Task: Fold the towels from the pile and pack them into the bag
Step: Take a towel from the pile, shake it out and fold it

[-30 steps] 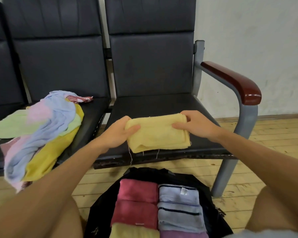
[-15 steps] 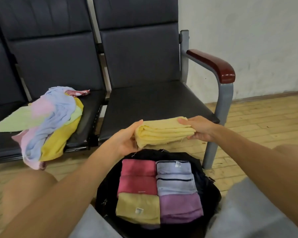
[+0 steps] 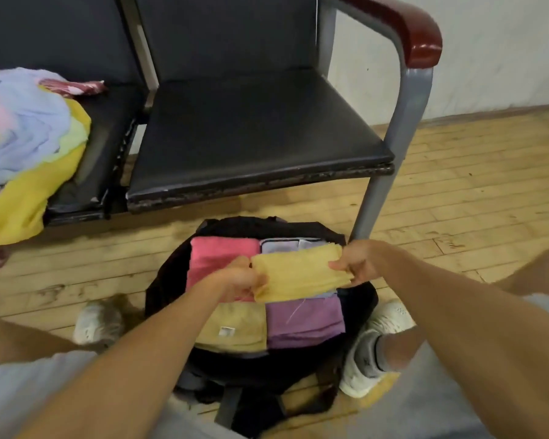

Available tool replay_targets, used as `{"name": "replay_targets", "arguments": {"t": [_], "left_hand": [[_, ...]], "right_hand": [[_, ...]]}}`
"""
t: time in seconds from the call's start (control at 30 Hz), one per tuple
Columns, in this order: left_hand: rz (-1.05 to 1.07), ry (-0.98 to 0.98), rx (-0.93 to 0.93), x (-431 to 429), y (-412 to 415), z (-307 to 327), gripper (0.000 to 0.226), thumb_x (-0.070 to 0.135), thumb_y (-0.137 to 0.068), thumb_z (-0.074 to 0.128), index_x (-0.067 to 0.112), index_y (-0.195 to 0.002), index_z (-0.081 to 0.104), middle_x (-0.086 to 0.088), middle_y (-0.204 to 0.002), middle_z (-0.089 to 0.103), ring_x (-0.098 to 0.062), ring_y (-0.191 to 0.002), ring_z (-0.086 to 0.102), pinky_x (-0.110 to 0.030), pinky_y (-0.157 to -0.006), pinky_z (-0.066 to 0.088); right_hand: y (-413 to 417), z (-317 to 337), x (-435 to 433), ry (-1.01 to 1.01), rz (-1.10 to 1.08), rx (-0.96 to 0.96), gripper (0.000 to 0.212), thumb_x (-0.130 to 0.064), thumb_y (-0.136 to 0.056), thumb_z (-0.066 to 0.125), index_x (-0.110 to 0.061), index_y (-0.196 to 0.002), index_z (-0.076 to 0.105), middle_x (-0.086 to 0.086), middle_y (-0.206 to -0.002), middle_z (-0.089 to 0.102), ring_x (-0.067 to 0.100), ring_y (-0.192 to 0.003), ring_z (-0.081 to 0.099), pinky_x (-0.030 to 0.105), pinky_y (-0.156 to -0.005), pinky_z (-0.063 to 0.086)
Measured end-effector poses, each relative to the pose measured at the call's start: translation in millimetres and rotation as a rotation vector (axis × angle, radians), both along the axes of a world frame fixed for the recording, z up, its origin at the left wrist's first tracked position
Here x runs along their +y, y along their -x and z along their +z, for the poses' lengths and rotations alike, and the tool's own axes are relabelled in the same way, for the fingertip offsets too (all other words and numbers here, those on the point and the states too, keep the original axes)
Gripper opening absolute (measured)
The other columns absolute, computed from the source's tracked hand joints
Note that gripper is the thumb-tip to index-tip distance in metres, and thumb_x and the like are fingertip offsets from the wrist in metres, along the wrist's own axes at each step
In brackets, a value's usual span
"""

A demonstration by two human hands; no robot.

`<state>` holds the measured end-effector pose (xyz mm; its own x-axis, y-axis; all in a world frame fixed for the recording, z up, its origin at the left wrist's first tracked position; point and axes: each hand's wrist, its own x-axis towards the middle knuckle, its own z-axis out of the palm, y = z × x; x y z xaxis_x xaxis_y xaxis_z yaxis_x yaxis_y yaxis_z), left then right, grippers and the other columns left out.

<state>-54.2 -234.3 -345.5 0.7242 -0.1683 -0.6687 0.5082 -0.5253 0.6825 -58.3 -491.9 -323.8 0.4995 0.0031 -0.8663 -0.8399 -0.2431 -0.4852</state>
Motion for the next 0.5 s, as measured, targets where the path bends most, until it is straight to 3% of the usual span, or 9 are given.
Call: {"name": "replay_targets", "arguments": {"t": [0.07, 0.17, 0.27, 0.33, 0.4, 0.5], "left_hand": [[-0.058, -0.094, -0.005, -7, 2, -23, 0.027, 0.002, -0.088, 0.062, 0.001, -0.111, 0.047, -0.012, -0.100, 0.056, -0.020, -0.082, 0.059, -0.031, -0.056, 0.054], [-0.141, -0.186, 0.028, -15, 9, -49, 0.016, 0.007, -0.093, 0.060, 0.007, -0.098, 0.044, -0.005, -0.085, 0.051, -0.014, -0.069, 0.052, -0.023, -0.052, 0.044], [-0.266, -0.260, 0.052, -16, 11, -74, 0.011, 0.009, -0.091, 0.060, 0.006, -0.092, 0.050, -0.009, -0.085, 0.053, -0.017, -0.069, 0.053, -0.026, -0.057, 0.046], [-0.287, -0.287, 0.062, -18, 13, -89, 0.013, 0.011, -0.090, 0.062, 0.008, -0.085, 0.050, -0.009, -0.082, 0.053, -0.017, -0.067, 0.052, -0.027, -0.056, 0.045], [-0.340, -0.347, 0.026, -22, 16, -95, 0.019, 0.017, -0.091, 0.063, 0.004, -0.101, 0.053, -0.011, -0.092, 0.058, -0.019, -0.076, 0.054, -0.027, -0.061, 0.042], [-0.338, -0.351, -0.083, -28, 20, -104, 0.036, 0.013, -0.090, 0.063, 0.003, -0.123, 0.053, -0.010, -0.113, 0.060, -0.020, -0.097, 0.056, -0.021, -0.070, 0.039]], "right_hand": [[5, -28, -1, 0.054, -0.042, 0.036, 0.019, -0.001, -0.093, 0.061, -0.003, -0.111, 0.057, 0.016, -0.120, 0.060, 0.031, -0.108, 0.058, 0.043, -0.077, 0.052], [15, -60, 3, 0.142, -0.027, 0.074, 0.007, -0.003, -0.095, 0.059, -0.002, -0.095, 0.052, 0.020, -0.110, 0.058, 0.032, -0.105, 0.057, 0.052, -0.096, 0.049], [20, -87, 8, 0.270, 0.140, 0.098, 0.024, -0.012, -0.099, 0.054, 0.005, -0.115, 0.051, 0.025, -0.117, 0.057, 0.036, -0.113, 0.058, 0.053, -0.100, 0.047], [22, -104, 10, 0.344, 0.171, 0.038, 0.040, -0.011, -0.096, 0.060, 0.008, -0.129, 0.049, 0.022, -0.114, 0.060, 0.034, -0.108, 0.061, 0.046, -0.097, 0.051], [26, -115, 11, 0.445, 0.228, -0.032, 0.049, -0.015, -0.094, 0.062, 0.006, -0.136, 0.047, 0.016, -0.111, 0.060, 0.029, -0.105, 0.059, 0.037, -0.095, 0.050], [32, -124, 16, 0.632, 0.359, -0.102, 0.055, -0.024, -0.095, 0.059, 0.000, -0.140, 0.040, 0.016, -0.132, 0.054, 0.032, -0.121, 0.054, 0.035, -0.096, 0.046]]}}
